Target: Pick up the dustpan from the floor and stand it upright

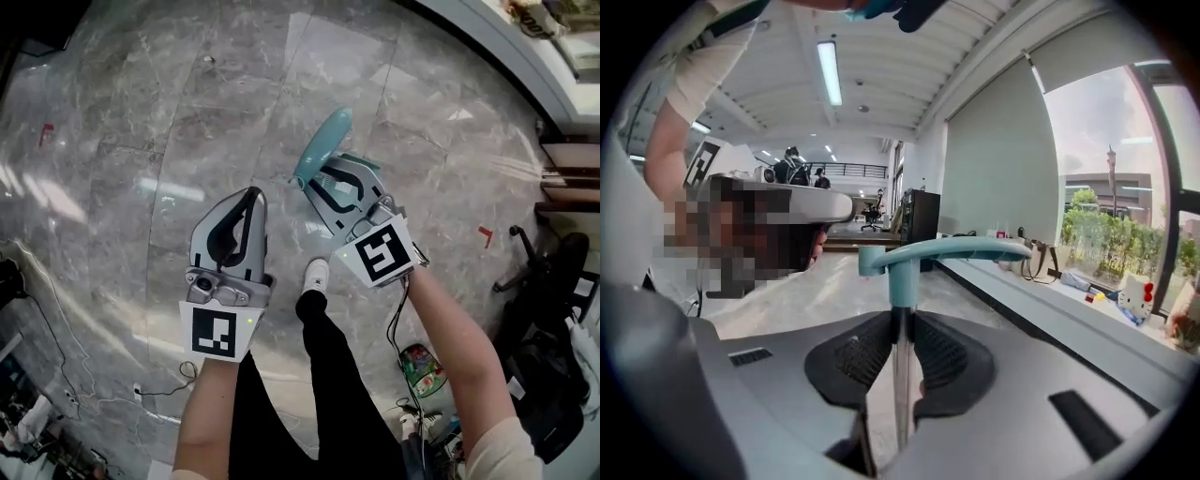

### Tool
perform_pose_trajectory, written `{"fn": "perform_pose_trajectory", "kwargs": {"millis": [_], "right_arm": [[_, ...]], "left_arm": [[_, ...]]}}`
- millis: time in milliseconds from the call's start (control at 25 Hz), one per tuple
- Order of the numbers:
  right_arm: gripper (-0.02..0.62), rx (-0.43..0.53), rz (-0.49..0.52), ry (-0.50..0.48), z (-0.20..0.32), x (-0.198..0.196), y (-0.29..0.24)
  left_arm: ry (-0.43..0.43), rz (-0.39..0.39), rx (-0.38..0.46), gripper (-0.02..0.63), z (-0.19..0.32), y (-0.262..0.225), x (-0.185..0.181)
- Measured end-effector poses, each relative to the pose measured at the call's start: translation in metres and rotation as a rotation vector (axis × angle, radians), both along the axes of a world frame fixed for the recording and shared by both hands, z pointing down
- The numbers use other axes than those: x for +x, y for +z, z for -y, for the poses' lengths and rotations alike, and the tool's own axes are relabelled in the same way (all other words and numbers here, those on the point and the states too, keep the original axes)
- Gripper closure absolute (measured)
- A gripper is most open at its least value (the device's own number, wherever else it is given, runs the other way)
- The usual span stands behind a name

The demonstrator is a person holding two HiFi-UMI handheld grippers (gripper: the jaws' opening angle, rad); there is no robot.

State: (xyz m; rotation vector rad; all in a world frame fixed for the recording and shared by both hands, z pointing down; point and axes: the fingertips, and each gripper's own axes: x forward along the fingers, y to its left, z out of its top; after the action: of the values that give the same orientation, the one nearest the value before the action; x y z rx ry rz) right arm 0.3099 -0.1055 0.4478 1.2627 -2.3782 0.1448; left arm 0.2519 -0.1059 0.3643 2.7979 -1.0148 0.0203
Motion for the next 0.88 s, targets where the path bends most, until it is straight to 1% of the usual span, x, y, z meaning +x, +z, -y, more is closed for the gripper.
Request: {"fn": "perform_pose_trajectory", "kwargs": {"millis": [80,160,280,480,600,720,880], "right_arm": [[0.508,-0.009,0.014,0.024,-0.016,0.022,-0.006],[0.508,-0.011,0.03,0.047,-0.024,0.035,-0.009],[0.508,0.001,0.052,0.069,-0.027,0.042,-0.01],[0.506,0.017,0.079,0.092,-0.026,0.045,-0.005],[0.506,0.028,0.119,0.097,-0.023,0.043,-0.007],[0.506,0.034,0.169,0.092,-0.021,0.042,-0.011],[0.505,0.037,0.154,0.115,-0.031,0.047,-0.019]], "left_arm": [[0.027,0.012,0.001,0.595,-0.016,-0.012,0.026],[0.052,0.023,-0.004,0.595,-0.026,-0.017,0.042],[0.073,0.038,-0.013,0.595,-0.033,-0.015,0.053],[0.132,0.078,0.001,0.595,-0.041,-0.002,0.071],[0.112,0.084,0.012,0.595,-0.039,0.005,0.074],[0.083,0.073,0.014,0.595,-0.037,0.006,0.072],[0.08,0.067,0.013,0.595,-0.045,-0.001,0.07]]}}
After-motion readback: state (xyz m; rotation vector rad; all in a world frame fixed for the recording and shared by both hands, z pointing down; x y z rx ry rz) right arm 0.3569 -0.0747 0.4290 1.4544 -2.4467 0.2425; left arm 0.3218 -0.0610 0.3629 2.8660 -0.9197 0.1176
